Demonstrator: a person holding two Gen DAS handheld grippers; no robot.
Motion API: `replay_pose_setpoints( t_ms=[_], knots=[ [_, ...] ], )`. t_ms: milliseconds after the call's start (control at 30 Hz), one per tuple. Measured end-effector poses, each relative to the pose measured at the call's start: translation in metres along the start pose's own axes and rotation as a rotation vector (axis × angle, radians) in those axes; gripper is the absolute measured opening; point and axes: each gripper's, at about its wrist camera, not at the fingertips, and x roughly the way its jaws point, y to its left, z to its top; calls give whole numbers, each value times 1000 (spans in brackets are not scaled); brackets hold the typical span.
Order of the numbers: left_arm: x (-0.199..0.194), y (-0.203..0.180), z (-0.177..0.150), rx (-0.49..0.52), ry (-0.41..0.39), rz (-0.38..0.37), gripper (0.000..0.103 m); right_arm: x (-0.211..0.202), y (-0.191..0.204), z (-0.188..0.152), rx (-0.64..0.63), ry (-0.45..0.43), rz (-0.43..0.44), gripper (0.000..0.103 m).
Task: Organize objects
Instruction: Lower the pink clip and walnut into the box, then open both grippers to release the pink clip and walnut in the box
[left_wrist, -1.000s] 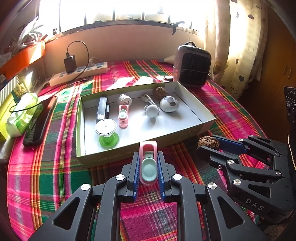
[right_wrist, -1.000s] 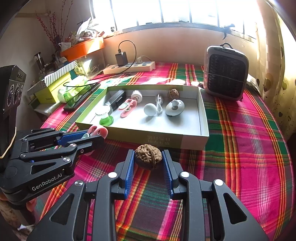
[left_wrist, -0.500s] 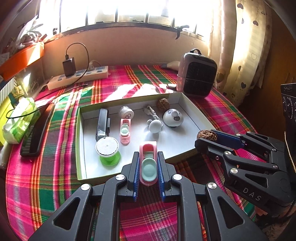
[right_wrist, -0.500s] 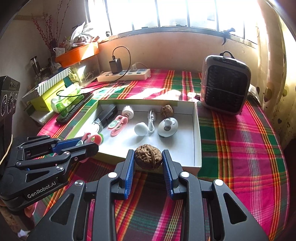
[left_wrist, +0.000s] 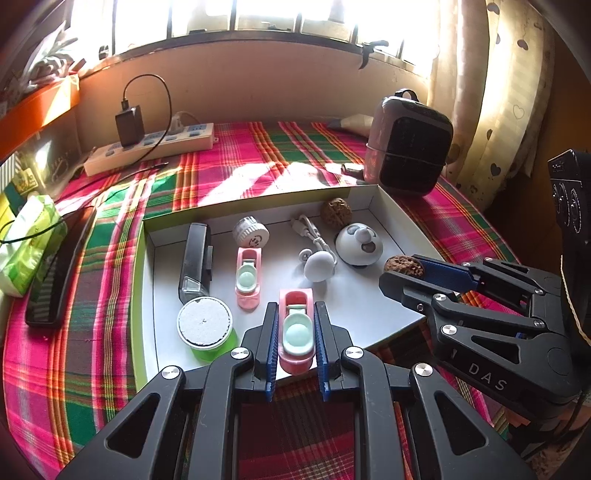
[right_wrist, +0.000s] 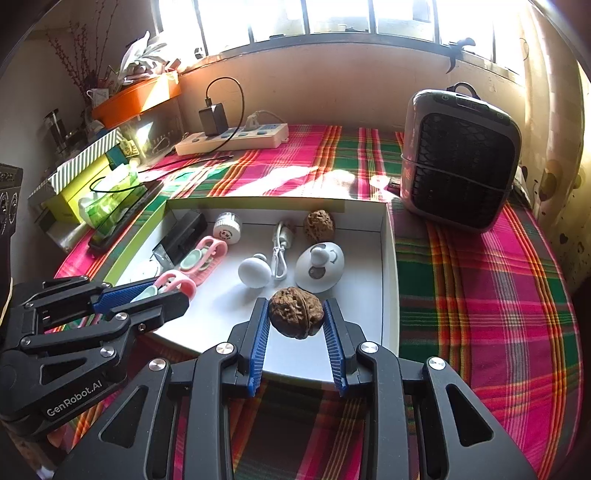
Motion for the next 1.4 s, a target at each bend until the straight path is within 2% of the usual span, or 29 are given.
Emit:
replay_pose_setpoints(
  t_ms=[600, 1400],
  knots=[
    [28, 2, 5, -1, 49, 10, 16, 23, -1, 4, -26, 48, -17, 31],
    [31, 5, 6, -16, 63, 14, 19, 25, -1, 4, -41, 54, -26, 31]
  ],
)
